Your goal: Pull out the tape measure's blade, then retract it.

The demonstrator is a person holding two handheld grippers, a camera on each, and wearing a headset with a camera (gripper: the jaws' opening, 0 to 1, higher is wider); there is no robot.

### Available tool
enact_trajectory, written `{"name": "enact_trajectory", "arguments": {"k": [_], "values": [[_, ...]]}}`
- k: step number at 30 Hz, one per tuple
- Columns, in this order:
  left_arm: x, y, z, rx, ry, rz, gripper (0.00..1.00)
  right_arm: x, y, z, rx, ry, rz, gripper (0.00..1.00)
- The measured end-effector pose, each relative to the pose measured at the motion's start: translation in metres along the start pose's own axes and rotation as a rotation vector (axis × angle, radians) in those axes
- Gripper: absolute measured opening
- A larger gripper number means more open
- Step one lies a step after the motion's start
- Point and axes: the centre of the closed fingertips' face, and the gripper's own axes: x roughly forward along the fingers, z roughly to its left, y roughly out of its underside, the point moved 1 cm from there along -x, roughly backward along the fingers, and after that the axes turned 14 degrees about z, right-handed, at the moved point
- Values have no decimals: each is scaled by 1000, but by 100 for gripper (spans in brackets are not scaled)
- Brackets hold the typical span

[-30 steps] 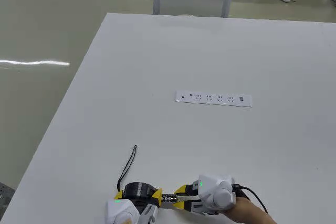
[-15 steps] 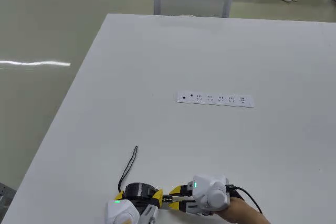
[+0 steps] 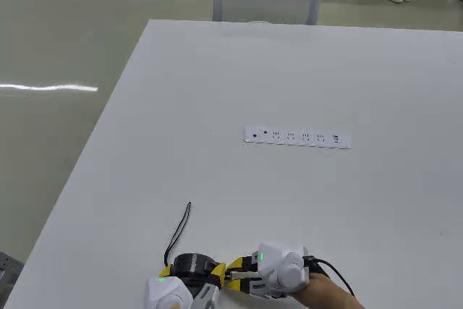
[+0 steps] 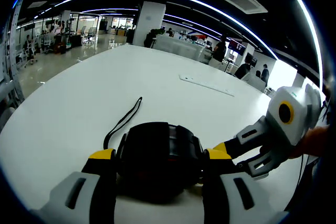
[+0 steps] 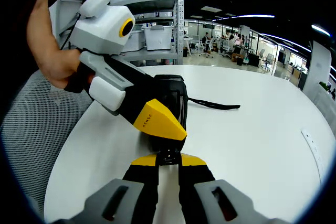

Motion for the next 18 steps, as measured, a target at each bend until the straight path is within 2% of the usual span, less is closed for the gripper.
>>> {"name": "enact_trajectory", "arguments": {"k": [8, 18], "values": [[0, 1, 0, 0, 2, -3, 63, 3, -2, 0, -16, 3, -1, 12], [1, 4, -2, 31, 3, -2, 64, 6, 1, 1, -17, 10, 19, 14]]}}
